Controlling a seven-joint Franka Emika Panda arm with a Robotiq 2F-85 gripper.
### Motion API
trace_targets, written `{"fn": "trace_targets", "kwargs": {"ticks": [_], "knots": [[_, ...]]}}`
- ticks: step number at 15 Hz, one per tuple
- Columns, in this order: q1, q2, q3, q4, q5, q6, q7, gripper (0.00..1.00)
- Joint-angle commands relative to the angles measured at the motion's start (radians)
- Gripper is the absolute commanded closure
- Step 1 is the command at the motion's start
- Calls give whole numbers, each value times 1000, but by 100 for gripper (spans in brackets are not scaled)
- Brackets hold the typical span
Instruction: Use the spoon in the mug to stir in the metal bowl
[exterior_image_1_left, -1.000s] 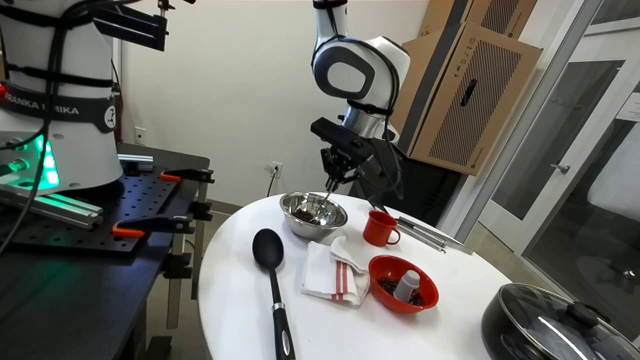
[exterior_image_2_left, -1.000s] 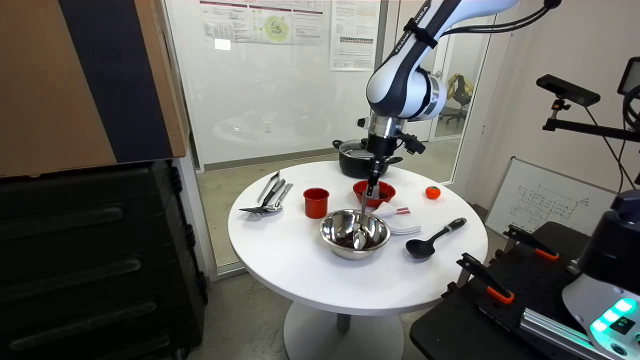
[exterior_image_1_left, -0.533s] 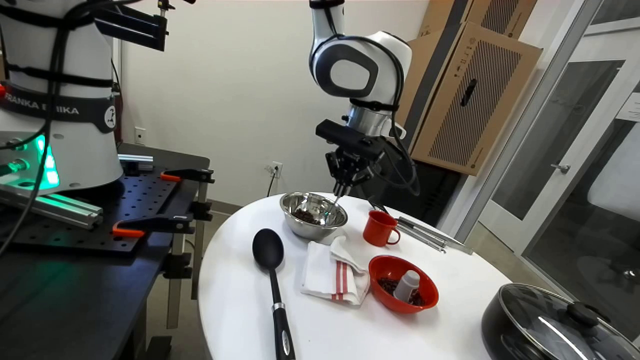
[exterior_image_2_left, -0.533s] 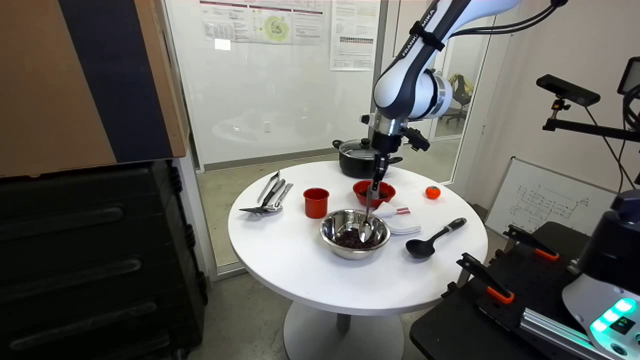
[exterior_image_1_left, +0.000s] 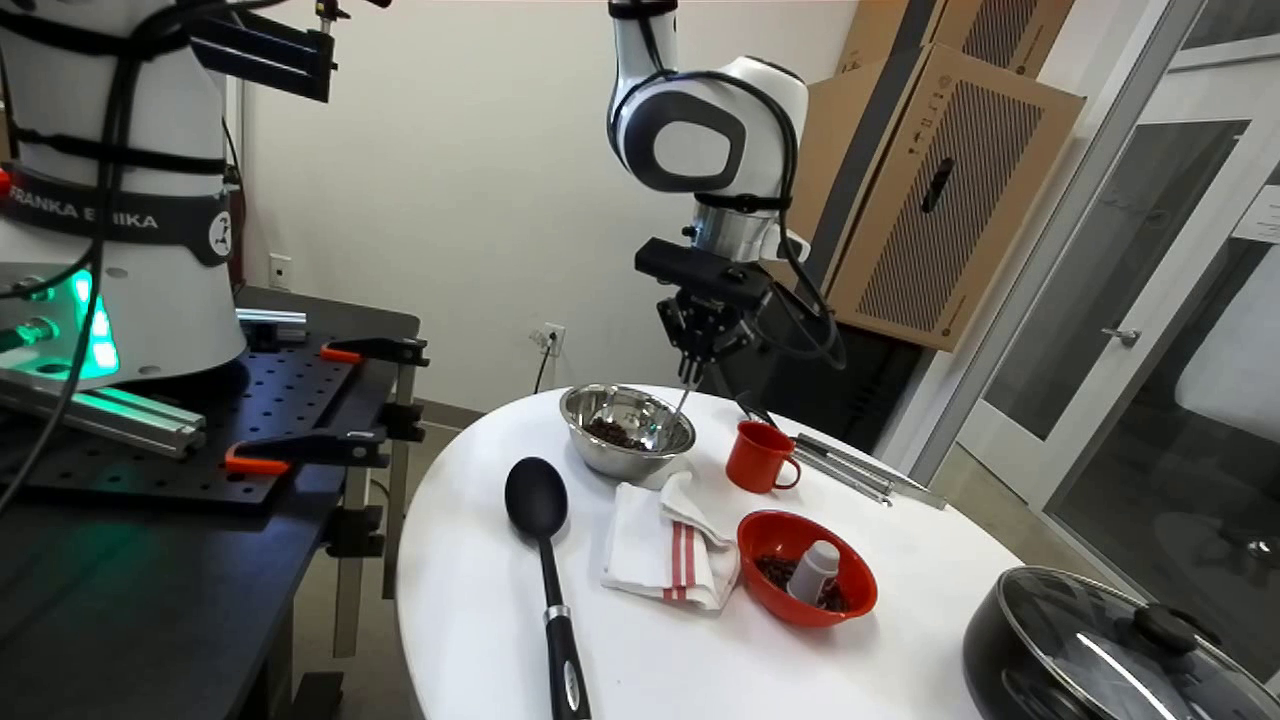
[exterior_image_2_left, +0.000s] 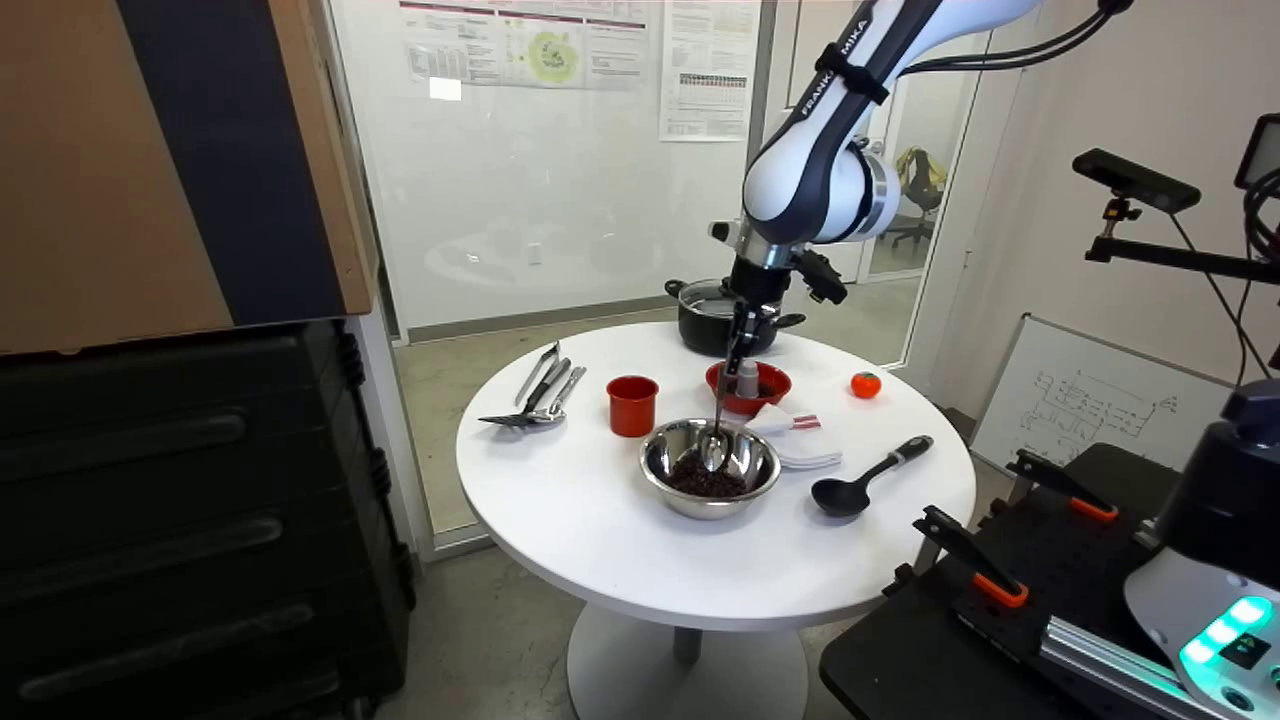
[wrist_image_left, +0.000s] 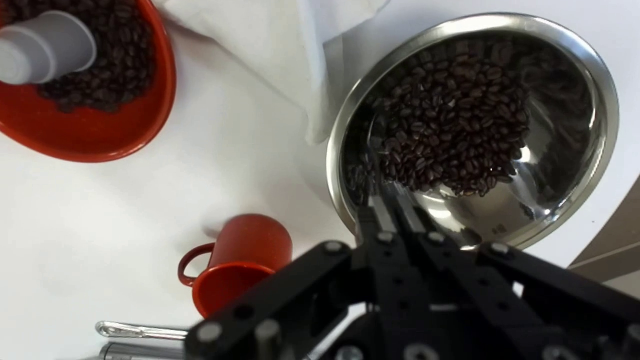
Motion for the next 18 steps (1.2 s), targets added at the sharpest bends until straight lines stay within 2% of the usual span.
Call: {"fn": "trace_targets", "kwargs": {"ticks": [1, 11, 18], "knots": [[-4, -4, 40, -12, 14, 40, 19, 99], [-16, 31, 119, -10, 38, 16, 17, 99], [-58, 25, 178, -20, 63, -55, -13, 99]]}}
